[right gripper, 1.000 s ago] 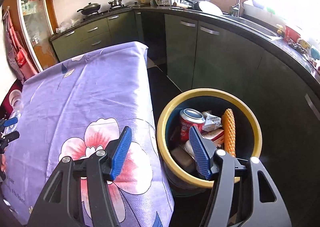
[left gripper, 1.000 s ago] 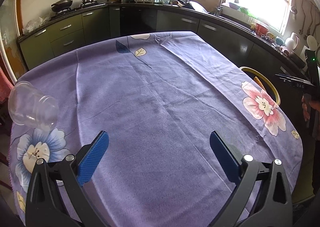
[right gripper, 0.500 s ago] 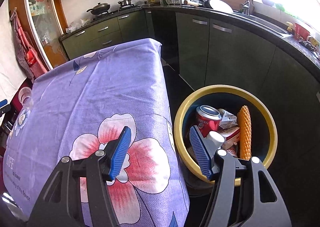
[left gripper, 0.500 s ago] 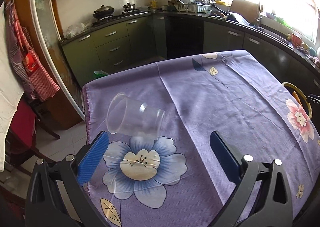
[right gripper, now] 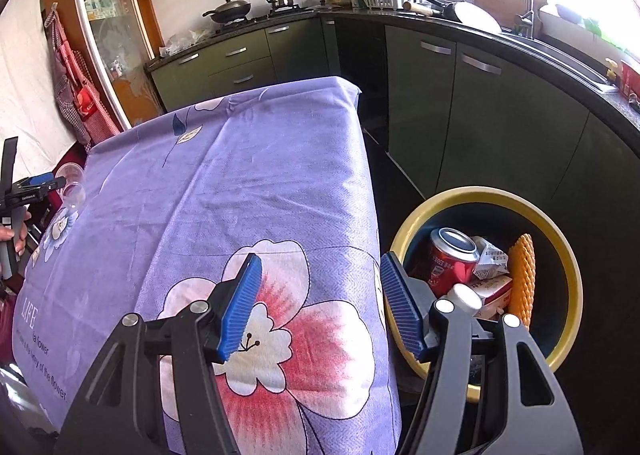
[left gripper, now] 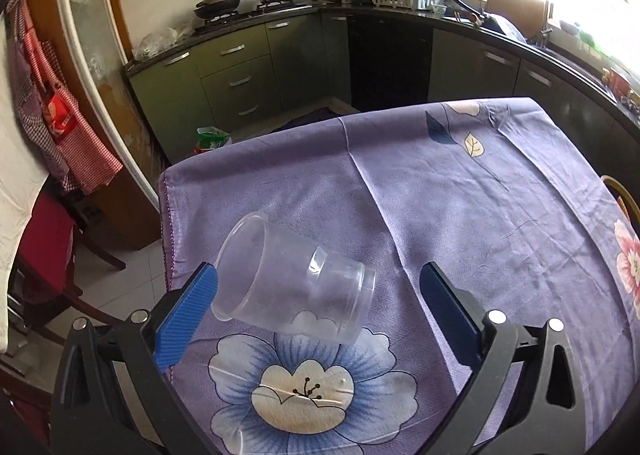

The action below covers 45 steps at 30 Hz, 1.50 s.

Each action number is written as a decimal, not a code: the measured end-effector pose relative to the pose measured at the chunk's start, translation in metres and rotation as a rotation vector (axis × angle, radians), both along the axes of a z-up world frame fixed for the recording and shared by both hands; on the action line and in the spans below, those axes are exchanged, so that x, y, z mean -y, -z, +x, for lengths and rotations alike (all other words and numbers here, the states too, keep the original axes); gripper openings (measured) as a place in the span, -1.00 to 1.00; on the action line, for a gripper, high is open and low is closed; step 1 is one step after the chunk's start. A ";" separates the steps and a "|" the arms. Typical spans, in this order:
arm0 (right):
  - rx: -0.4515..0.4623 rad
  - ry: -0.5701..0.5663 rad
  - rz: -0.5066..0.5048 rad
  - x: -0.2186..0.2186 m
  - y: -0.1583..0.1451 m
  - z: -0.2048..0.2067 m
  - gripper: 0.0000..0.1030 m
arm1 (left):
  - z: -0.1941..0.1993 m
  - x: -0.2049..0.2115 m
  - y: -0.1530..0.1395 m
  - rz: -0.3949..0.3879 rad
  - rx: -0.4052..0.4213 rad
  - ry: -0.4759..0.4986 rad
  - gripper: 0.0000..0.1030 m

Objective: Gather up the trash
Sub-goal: 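Reach the left gripper to the clear plastic cup and grasp it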

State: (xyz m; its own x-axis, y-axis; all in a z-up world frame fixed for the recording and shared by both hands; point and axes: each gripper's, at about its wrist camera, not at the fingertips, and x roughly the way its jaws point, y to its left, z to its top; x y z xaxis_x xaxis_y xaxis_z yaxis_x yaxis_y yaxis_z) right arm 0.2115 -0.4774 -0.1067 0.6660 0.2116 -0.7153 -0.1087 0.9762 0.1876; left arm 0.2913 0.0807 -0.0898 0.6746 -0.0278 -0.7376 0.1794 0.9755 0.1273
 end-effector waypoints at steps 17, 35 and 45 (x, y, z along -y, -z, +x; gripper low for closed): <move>-0.006 -0.073 0.015 -0.013 -0.003 0.010 0.27 | 0.020 -0.032 0.019 -0.238 -0.318 -0.235 0.87; 0.032 -0.165 0.067 -0.017 -0.013 0.004 0.28 | 0.074 -0.040 0.036 -0.360 -0.579 -0.702 0.83; 0.028 -0.154 0.076 -0.009 -0.011 -0.002 0.28 | 0.100 -0.022 0.028 -0.138 -0.553 -0.529 0.34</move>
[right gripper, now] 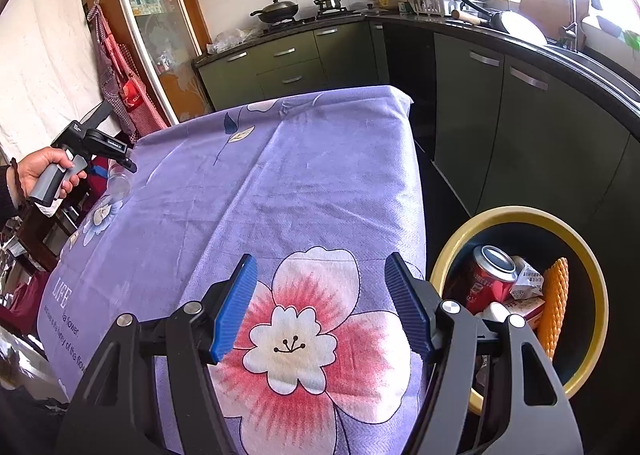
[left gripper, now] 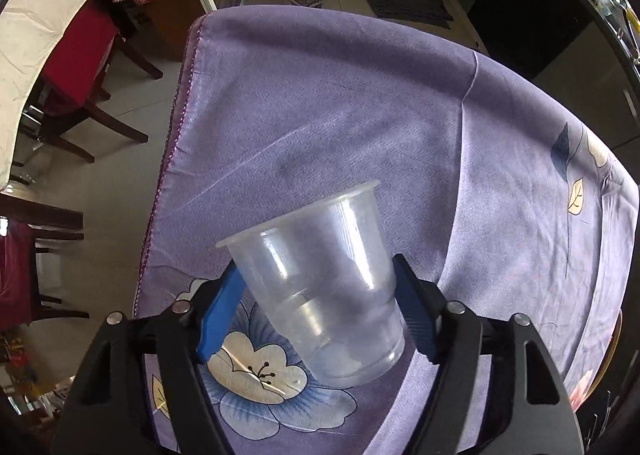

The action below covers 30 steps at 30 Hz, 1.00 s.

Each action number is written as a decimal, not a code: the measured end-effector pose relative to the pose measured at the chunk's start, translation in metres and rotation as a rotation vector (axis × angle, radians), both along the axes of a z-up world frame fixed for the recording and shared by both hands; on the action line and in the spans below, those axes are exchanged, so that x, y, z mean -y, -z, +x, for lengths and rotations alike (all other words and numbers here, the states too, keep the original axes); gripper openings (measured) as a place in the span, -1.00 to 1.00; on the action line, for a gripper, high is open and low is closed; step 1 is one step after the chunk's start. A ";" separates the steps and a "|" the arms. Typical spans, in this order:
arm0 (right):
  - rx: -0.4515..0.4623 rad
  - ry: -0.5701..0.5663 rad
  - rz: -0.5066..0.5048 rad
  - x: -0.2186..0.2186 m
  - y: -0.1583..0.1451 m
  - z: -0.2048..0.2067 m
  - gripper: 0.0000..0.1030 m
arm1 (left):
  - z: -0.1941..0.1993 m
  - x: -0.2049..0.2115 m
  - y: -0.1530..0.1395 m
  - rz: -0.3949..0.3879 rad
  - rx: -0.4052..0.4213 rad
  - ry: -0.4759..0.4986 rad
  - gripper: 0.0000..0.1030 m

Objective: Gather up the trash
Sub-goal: 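Reach the left gripper to the clear plastic cup and grasp it, then carry the clear cup with the left gripper over the bin and release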

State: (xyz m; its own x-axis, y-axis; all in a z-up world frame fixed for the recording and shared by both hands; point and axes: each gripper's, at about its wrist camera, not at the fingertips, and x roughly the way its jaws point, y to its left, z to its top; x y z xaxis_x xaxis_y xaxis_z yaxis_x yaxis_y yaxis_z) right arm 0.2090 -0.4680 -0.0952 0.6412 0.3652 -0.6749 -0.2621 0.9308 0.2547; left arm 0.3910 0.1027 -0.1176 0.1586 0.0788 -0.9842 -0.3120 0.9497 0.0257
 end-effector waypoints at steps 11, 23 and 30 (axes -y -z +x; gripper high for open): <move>-0.001 -0.016 -0.036 -0.010 -0.009 -0.003 0.28 | -0.005 0.021 0.002 0.012 -0.013 0.247 0.32; 0.003 -0.010 -0.055 -0.010 -0.017 -0.016 0.28 | -0.012 0.061 0.005 0.047 0.032 0.481 0.10; 0.015 0.027 -0.047 0.004 -0.022 -0.028 0.28 | -0.044 0.101 -0.034 0.120 0.159 0.583 0.10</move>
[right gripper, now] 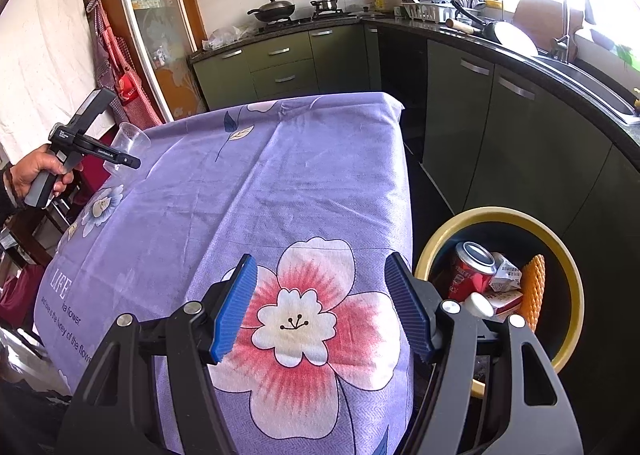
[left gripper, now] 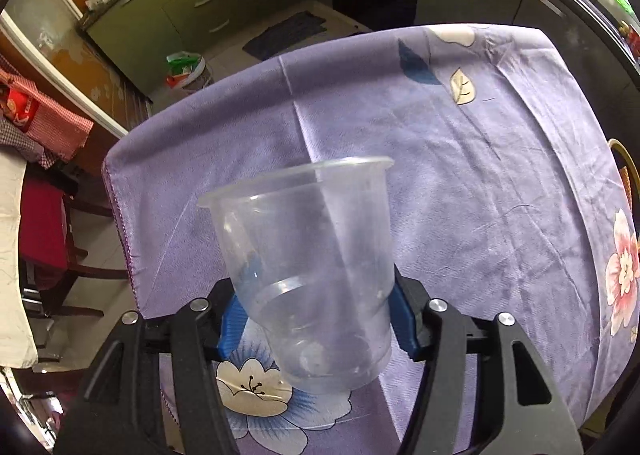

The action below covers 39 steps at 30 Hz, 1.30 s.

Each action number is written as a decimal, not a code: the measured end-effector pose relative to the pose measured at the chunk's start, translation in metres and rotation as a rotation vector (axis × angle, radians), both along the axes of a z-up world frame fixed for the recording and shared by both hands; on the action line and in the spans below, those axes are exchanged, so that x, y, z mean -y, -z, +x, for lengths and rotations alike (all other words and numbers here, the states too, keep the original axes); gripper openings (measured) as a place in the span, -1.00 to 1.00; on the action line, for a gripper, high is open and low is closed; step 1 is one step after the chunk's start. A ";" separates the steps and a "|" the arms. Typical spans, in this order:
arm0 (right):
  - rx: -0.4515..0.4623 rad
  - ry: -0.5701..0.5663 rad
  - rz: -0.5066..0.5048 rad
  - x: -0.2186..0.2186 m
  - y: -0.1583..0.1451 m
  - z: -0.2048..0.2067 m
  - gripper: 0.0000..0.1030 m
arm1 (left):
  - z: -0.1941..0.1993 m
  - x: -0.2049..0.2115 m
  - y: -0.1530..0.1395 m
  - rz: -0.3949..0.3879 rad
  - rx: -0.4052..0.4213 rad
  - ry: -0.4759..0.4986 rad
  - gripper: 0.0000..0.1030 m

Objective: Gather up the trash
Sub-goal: 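Carry the clear cup with the left gripper over the bin and release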

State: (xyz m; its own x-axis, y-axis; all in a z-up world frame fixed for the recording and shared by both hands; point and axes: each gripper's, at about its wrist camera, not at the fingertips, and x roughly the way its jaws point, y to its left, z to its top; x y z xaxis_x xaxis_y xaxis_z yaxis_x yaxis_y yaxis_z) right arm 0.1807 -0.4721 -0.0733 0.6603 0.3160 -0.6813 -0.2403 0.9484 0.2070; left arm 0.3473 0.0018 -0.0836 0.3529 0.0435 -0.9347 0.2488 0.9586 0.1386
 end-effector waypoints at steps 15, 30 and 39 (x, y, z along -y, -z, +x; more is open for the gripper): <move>0.047 0.260 0.043 0.075 -0.006 -0.081 0.28 | -0.112 0.159 -0.083 -0.227 0.327 0.324 0.11; 0.044 0.469 0.062 0.170 0.003 -0.151 0.29 | -0.104 0.454 0.000 -0.395 0.108 0.682 0.13; 0.027 0.492 0.100 0.191 0.016 -0.148 0.29 | -0.081 0.510 0.063 -0.341 -0.011 0.626 0.29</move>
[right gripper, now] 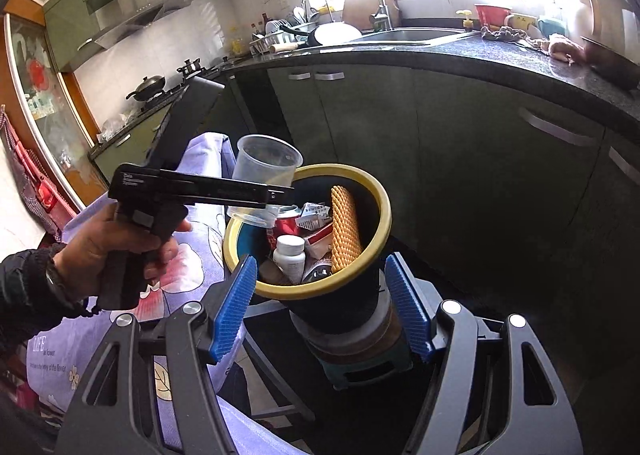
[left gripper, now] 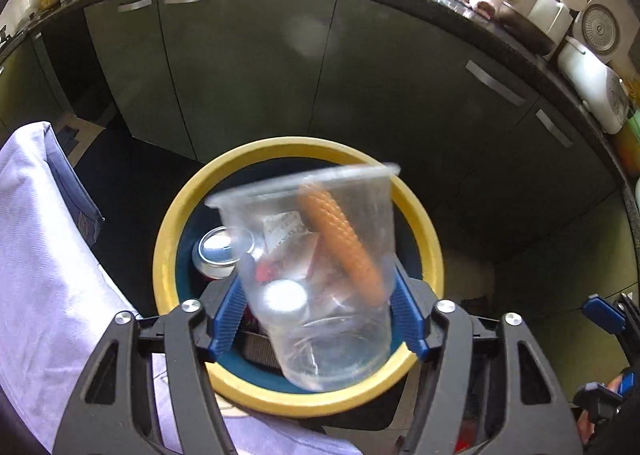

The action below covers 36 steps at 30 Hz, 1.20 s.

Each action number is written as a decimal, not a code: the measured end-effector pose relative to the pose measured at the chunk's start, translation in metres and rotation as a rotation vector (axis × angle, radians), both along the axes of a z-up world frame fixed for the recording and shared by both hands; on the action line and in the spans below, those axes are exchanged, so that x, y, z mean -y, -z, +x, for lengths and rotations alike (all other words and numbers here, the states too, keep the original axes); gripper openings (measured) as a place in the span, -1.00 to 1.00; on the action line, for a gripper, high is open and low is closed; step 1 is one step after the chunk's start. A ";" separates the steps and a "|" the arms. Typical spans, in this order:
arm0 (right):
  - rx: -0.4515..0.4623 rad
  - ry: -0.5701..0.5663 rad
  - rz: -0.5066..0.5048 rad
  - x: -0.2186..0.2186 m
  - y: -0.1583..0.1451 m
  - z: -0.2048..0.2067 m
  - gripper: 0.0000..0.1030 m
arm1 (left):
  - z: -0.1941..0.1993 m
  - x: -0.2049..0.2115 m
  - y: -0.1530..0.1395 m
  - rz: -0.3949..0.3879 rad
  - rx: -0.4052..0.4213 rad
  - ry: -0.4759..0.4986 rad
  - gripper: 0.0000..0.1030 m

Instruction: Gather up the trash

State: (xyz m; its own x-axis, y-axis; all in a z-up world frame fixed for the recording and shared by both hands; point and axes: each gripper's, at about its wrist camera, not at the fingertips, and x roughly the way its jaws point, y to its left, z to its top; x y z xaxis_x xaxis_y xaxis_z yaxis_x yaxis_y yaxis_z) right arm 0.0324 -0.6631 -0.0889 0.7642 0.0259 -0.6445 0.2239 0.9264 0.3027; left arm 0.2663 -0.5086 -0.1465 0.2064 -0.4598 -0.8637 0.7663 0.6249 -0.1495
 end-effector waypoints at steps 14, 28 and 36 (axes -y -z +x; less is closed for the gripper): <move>0.033 -0.068 -0.063 -0.053 -0.020 -0.002 0.41 | -0.062 -0.145 -0.081 -0.175 0.137 -0.136 0.87; 0.144 -0.144 -0.207 -0.148 -0.064 -0.036 0.91 | -0.187 -0.418 -0.151 -0.206 0.524 -0.665 0.87; 0.195 -0.147 -0.280 -0.174 -0.084 -0.058 0.91 | -0.241 -0.488 -0.159 -0.210 0.579 -0.819 0.87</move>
